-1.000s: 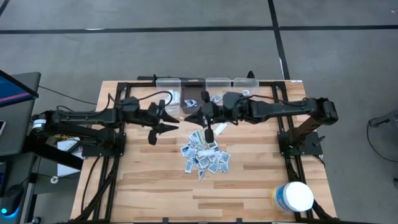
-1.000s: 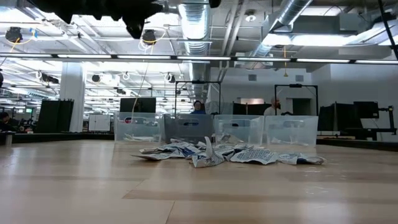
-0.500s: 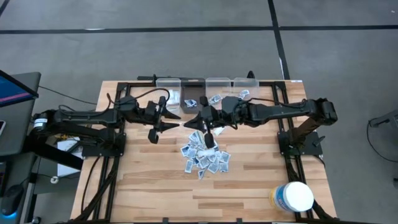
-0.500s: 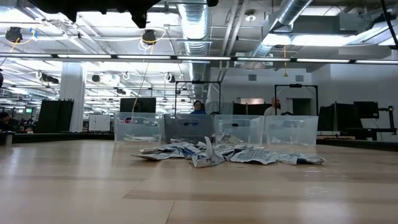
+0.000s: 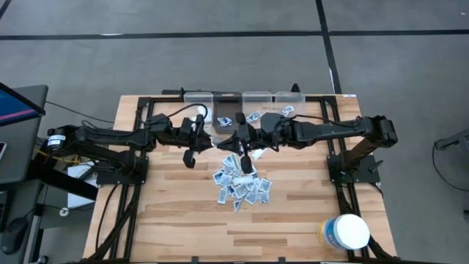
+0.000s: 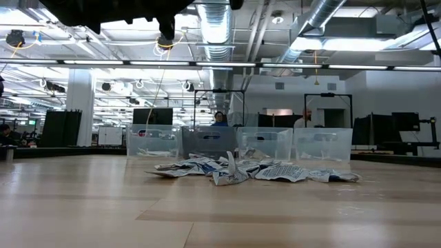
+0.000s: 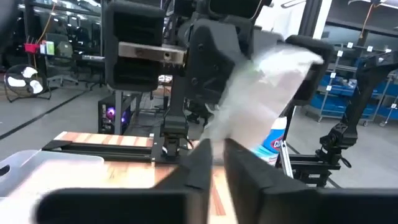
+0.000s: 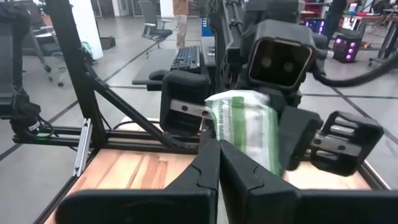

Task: Pick & Place First Aid Supplies
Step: Put the bandage into the left transparent bin

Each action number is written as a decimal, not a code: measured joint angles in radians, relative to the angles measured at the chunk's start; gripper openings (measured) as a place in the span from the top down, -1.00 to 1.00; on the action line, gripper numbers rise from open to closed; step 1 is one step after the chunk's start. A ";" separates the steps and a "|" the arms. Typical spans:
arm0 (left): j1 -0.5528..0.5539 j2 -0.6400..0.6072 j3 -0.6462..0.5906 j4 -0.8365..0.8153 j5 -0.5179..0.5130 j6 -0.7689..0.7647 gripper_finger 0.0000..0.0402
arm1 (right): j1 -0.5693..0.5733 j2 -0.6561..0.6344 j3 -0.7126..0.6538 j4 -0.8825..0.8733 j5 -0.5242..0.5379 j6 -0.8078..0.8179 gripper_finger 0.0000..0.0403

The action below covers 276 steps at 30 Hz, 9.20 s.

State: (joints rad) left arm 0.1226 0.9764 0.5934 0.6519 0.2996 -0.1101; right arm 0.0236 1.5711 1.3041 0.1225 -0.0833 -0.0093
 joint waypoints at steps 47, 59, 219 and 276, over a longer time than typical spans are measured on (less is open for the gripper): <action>0.032 -0.001 0.000 -0.127 -0.061 0.262 -0.01 | 0.018 -0.008 0.000 -0.020 0.002 0.011 1.00; -0.062 -0.002 0.000 -0.066 0.058 0.199 -0.01 | 0.017 -0.009 0.002 -0.024 0.004 0.011 1.00; -0.216 -0.018 0.000 -0.458 -0.146 -0.164 0.45 | -0.007 0.459 0.000 -0.568 0.134 0.047 0.65; -0.242 0.014 0.000 -0.487 -0.145 -0.170 0.45 | 0.014 0.465 0.114 -0.751 0.107 0.063 1.00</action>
State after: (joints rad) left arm -0.1196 0.9909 0.5936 0.1646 0.1543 -0.2801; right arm 0.0372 2.0366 1.4179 -0.6283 0.0233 0.0532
